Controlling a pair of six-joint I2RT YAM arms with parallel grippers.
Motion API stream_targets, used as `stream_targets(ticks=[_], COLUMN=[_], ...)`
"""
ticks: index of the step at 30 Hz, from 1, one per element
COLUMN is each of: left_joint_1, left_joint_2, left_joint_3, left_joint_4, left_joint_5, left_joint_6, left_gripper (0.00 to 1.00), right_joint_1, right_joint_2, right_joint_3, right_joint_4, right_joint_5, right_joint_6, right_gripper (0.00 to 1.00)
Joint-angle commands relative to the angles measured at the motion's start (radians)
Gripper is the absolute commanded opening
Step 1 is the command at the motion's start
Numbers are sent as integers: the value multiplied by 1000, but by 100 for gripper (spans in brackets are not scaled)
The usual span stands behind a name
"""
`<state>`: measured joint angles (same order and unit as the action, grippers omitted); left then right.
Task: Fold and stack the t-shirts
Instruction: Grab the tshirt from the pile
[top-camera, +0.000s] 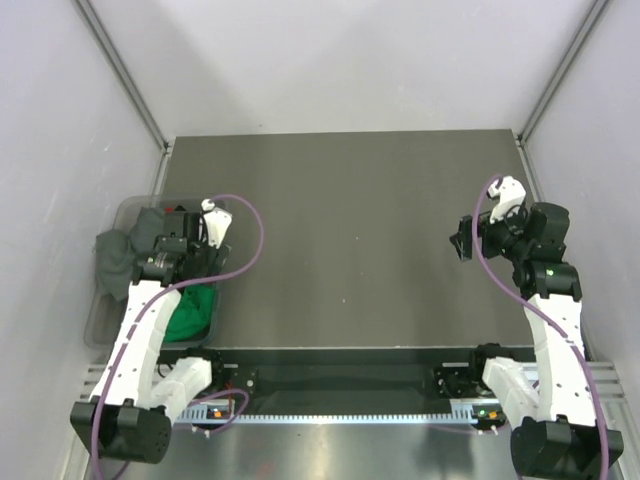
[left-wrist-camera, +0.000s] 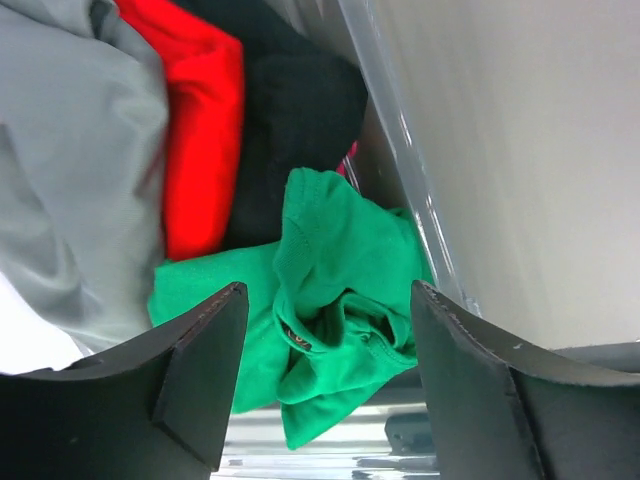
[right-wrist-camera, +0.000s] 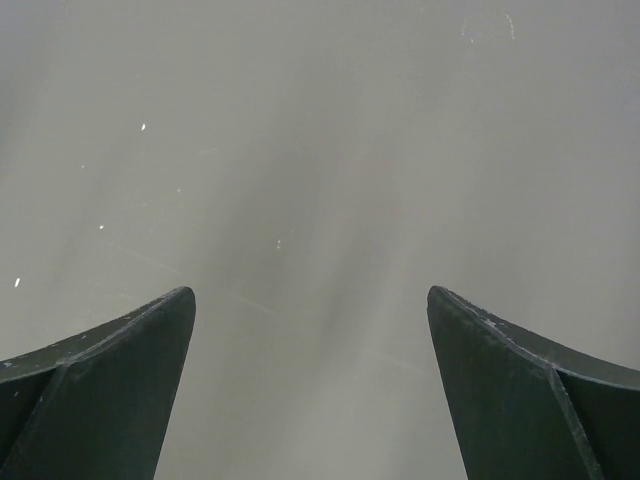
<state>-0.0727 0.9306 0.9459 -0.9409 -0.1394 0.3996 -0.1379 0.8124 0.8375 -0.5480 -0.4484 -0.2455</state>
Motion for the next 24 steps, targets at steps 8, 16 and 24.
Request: stream_targets(ticks=[8, 16, 24], left_joint_1=[34, 50, 50], left_joint_2=[76, 97, 79], left_joint_3=[-53, -72, 82], left_joint_4=[109, 162, 108], left_joint_5=[-51, -69, -45], left_joint_6=[47, 50, 42], left_gripper=[65, 33, 0], right_joint_1=[6, 6, 4], right_joint_2=[-28, -27, -28], right_joint_3=[0, 9, 15], right_joint_4=[23, 14, 19], right_joint_5=[-41, -42, -27], right_joint_6=[-28, -29, -28], right_gripper=[100, 100, 100])
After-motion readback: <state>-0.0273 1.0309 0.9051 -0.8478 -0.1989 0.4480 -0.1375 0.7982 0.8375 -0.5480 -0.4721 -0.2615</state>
